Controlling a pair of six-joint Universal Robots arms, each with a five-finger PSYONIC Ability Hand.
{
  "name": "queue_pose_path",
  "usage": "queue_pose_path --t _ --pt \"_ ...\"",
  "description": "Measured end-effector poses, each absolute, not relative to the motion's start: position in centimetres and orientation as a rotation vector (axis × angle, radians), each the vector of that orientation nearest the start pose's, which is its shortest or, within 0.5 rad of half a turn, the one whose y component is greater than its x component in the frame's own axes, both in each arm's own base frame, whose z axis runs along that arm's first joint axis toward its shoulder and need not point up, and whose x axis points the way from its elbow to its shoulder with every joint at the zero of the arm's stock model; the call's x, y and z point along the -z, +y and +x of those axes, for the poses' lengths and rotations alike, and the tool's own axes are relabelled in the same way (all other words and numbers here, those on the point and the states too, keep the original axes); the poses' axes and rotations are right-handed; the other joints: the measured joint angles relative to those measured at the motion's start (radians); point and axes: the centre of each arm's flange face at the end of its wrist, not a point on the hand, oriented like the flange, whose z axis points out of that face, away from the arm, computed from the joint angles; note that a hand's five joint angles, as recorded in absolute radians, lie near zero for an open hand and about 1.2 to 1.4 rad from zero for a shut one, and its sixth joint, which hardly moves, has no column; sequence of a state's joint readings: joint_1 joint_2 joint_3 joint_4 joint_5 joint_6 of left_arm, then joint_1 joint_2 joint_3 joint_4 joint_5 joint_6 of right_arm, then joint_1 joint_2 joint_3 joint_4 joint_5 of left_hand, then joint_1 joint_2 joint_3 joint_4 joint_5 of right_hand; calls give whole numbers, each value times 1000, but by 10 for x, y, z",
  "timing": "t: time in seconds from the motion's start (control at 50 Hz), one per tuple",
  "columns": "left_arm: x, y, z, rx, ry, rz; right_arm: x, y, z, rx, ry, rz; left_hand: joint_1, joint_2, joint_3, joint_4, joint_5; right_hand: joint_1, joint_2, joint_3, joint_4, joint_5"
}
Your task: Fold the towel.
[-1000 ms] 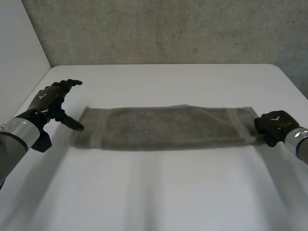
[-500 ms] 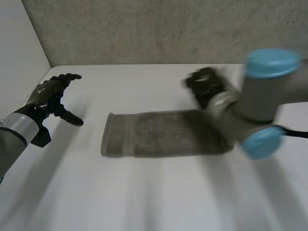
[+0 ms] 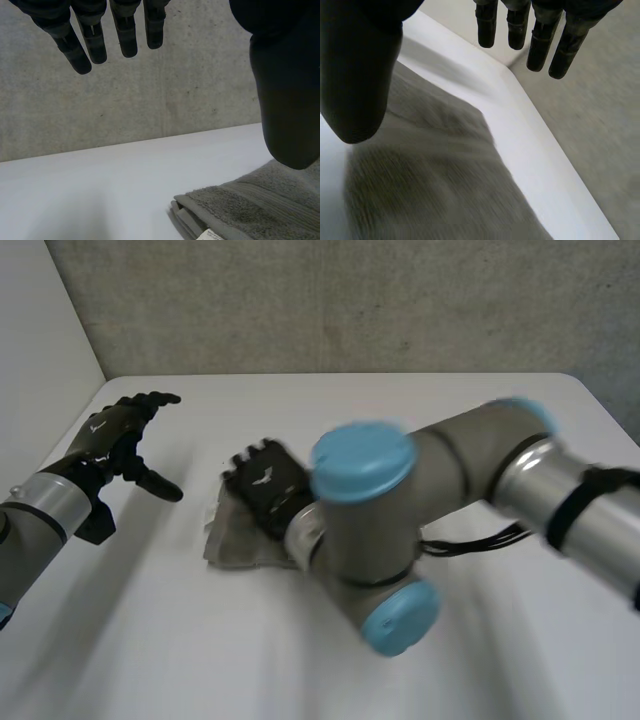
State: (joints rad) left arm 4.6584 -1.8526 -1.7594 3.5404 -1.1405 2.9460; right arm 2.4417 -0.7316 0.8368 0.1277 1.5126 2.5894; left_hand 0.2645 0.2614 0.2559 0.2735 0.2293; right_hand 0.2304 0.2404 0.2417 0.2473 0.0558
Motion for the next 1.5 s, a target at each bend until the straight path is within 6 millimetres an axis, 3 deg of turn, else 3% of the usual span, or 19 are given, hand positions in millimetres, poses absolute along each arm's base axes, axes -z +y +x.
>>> queue_pose_path --t 0.12,0.18,0.28,0.36,0.52,0.66,0.8,0.88,0.96,0.98,1.08,1.14,1.18,1.2,1.24,1.28,1.38,1.5 --pt "-197 -322 -192 2390 2710 378 -198 -226 392 1758 1887 -1497 0 0 0 0 0 36 23 19 17 31" --pt "-196 -318 -197 2386 2723 399 -183 -241 357 1699 2032 -1495 0 0 0 0 0 158 144 145 142 172" --pt "-195 -315 -200 2383 2732 414 -159 -252 322 1646 2164 -1504 0 0 0 0 0 283 279 280 273 296" --pt "-195 -314 -201 2382 2735 420 -144 -258 308 1653 2202 -1502 0 0 0 0 0 378 367 363 353 375" --pt "-194 -313 -202 2375 2744 417 -128 -266 300 1712 2188 -1447 0 0 0 0 0 974 1022 1046 1041 1058" --pt "-192 -312 -202 2366 2752 413 -134 -271 299 1716 2180 -1322 0 0 0 0 0 1029 1037 1089 1087 1092" --pt "-193 -311 -202 2370 2749 415 -167 -278 305 1799 2100 -1239 0 0 0 0 0 1033 1039 1089 1087 1092" --pt "-195 -312 -202 2380 2741 416 -188 -279 319 1844 1990 -1245 0 0 0 0 0 1033 1039 1089 1087 1092" --pt "-198 -313 -201 2395 2726 414 -202 -267 352 1835 1830 -1295 0 0 0 0 0 1033 1039 1089 1087 1092" --pt "-199 -314 -201 2402 2720 412 -205 -257 370 1814 1759 -1325 0 0 0 0 0 1033 1042 1089 1088 1092" --pt "-203 -318 -200 2419 2700 407 -198 -217 422 1702 1594 -1419 0 0 0 0 0 1043 1050 1089 1088 1092" --pt "-206 -320 -200 2433 2684 405 -178 -192 449 1593 1555 -1496 0 0 0 0 0 1037 1043 1082 1080 1084" --pt "-208 -321 -200 2440 2678 406 -167 -181 458 1540 1554 -1533 -1 0 0 0 0 806 798 833 828 845" --pt "-208 -321 -200 2442 2676 407 -164 -179 460 1526 1555 -1543 -1 0 0 0 0 737 725 777 773 773" --pt "-209 -322 -200 2448 2671 409 -156 -172 465 1481 1569 -1576 -1 0 0 0 0 306 294 345 343 326" --pt "-210 -322 -201 2453 2668 411 -156 -170 466 1462 1586 -1587 -1 0 0 0 0 94 68 92 96 75" --pt "-212 -322 -204 2463 2667 421 -172 -178 458 1479 1637 -1561 -1 0 0 0 0 5 0 0 0 0" --pt "-206 -317 -220 2450 2715 478 -202 -202 433 1533 1733 -1424 -1 0 0 0 0 4 0 -1 0 0"
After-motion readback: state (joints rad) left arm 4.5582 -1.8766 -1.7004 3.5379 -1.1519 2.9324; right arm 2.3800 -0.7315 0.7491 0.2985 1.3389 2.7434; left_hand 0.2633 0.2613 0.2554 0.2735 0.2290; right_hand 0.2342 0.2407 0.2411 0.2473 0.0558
